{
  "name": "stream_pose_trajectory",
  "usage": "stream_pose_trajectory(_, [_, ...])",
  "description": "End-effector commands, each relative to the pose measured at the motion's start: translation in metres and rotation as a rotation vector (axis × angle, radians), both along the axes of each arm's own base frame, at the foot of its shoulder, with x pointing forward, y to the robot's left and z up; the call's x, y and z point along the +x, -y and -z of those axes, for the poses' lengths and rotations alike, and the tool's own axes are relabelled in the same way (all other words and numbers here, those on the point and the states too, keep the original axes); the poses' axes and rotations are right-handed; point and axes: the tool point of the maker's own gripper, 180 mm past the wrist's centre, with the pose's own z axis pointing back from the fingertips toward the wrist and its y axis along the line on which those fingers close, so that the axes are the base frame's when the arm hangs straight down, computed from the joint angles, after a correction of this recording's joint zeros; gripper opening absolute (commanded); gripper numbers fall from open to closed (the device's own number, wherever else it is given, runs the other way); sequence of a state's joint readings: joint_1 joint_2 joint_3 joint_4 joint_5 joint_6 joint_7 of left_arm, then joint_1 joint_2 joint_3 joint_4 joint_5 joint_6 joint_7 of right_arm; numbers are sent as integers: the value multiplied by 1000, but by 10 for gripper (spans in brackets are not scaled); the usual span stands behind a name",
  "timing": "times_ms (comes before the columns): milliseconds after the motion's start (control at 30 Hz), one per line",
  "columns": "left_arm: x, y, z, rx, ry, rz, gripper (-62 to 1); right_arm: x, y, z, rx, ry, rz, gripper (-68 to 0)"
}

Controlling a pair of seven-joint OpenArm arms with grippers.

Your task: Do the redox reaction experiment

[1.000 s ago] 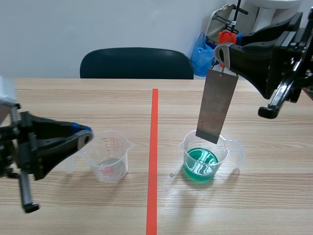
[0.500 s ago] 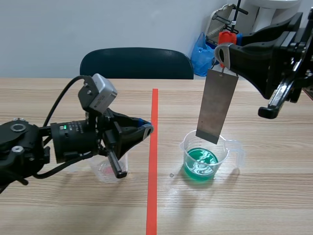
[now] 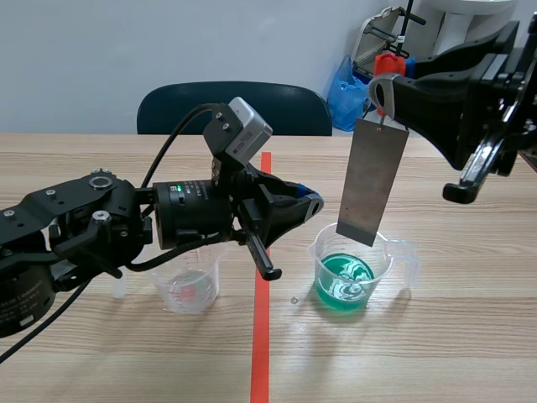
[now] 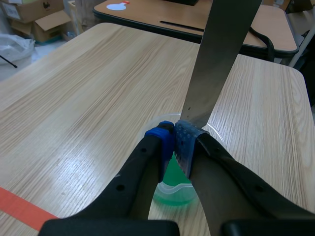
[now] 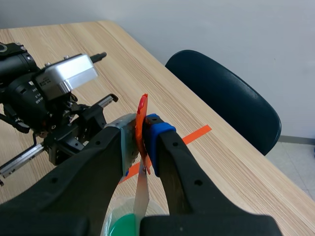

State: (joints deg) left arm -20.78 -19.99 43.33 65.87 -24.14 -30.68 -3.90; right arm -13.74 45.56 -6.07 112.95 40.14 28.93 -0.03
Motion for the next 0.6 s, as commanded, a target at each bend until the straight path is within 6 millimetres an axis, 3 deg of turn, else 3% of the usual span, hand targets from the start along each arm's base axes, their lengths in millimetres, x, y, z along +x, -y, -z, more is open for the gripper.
stream_pose_trajectory(0, [0, 4, -8, -29, 5, 4, -586, 0, 0, -11, 10, 33, -7, -669])
stream_pose_trajectory(467, [1, 5, -7, -23, 9, 0, -586, 0, 0, -11, 10, 33, -7, -669])
stream_pose_trajectory(567, [5, -4, -4, -10, 16, -30, -586, 0, 0, -11, 10, 33, -7, -669])
